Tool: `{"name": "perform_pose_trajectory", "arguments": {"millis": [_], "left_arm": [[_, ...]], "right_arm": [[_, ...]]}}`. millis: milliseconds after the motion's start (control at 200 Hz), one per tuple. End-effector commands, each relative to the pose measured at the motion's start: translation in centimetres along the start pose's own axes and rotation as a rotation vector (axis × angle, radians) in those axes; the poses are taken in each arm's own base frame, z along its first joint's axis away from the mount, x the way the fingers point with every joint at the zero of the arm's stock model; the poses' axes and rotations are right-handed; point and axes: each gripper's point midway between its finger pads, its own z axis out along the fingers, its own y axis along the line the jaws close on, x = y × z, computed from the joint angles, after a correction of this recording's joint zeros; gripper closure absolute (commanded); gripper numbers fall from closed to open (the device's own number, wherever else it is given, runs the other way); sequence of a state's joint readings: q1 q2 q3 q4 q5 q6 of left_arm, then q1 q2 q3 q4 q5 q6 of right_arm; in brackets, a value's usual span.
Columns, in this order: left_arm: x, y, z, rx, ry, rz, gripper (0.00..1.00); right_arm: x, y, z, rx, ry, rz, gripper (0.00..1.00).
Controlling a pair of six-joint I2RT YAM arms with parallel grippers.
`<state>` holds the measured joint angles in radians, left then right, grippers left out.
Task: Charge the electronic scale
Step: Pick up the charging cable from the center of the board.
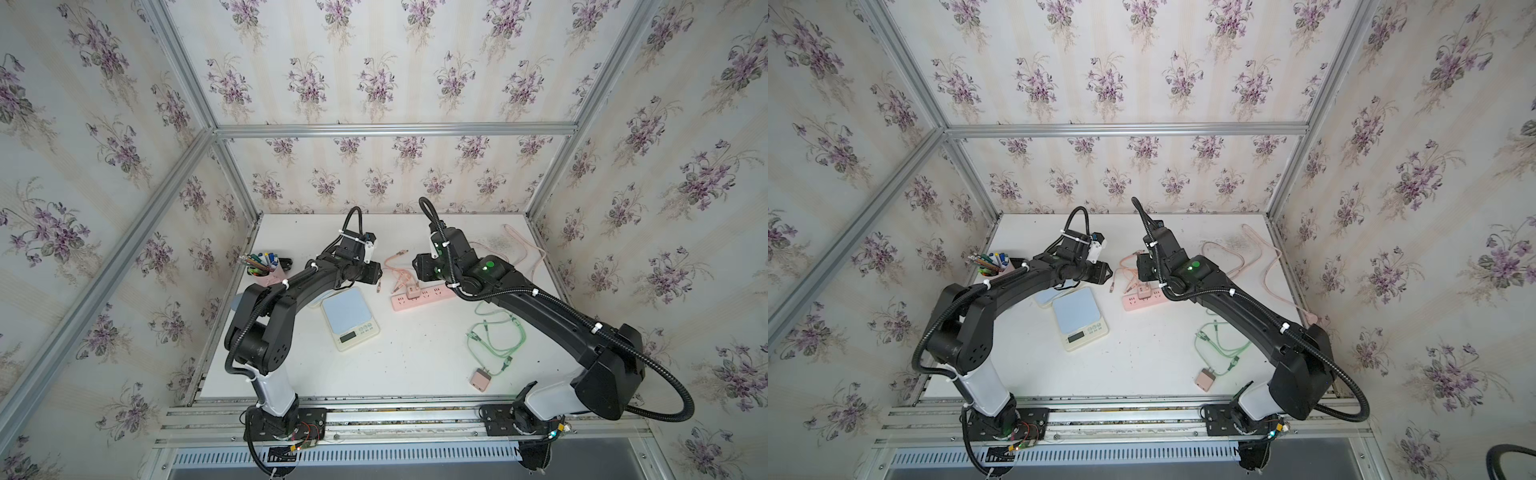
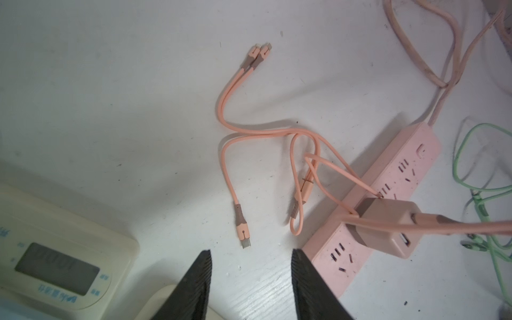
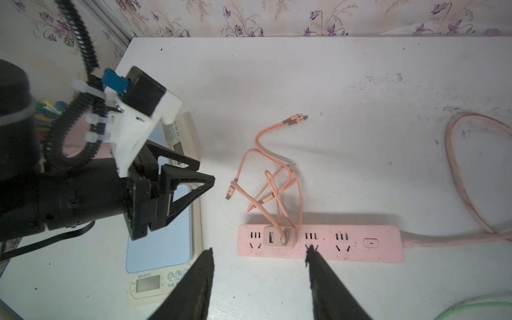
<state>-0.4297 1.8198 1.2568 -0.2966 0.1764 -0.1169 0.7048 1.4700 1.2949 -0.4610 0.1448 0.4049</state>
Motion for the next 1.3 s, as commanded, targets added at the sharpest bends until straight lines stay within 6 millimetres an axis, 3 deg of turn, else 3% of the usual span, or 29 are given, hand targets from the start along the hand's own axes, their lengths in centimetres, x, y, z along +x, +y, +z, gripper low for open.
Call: {"name": "perform_pose_trajectory", "arguments": {"millis": [0, 240, 455, 679, 794, 944, 1159, 1294], "left_arm": [[1.9, 0.4, 1.2, -0.072, 0.095, 0.054, 0.51], [3.9, 1.0, 3.2, -0.205, 0.203, 0.149, 0.52], [5.7, 1.6, 5.6, -0.215, 0.279, 0.169, 0.55], [7.0, 1.1, 6.6, -0.181, 0.321, 0.162, 0.76], [6.6, 1.2, 5.8, -0.185, 0.307, 0.172, 0.87], [5.2, 0.7, 4.2, -0.170, 0.266, 0.177, 0.91], [2.4, 0.6, -0.8, -0.126, 0.177, 0.155, 1.00], [1.7, 1.1, -4.3, -0.060, 0.129, 0.097, 1.00]], "right_arm": [[-1.3, -0.2, 0.2, 0.005, -0.060, 0.039, 0.45], [-0.9, -1.3, 1.9, 0.011, -0.041, 0.063, 0.47], [-0.4, -1.6, 3.0, 0.006, -0.010, 0.067, 0.49], [-0.3, -2.2, 2.6, 0.015, -0.014, 0.067, 0.52], [-0.4, -2.5, 2.1, 0.010, -0.026, 0.073, 0.54], [-0.7, -2.5, 1.4, -0.003, -0.042, 0.075, 0.54], [-2.3, -0.8, -1.2, -0.106, -0.119, 0.006, 0.54], [-4.3, 0.2, -3.0, -0.153, -0.200, -0.049, 0.54]]}}
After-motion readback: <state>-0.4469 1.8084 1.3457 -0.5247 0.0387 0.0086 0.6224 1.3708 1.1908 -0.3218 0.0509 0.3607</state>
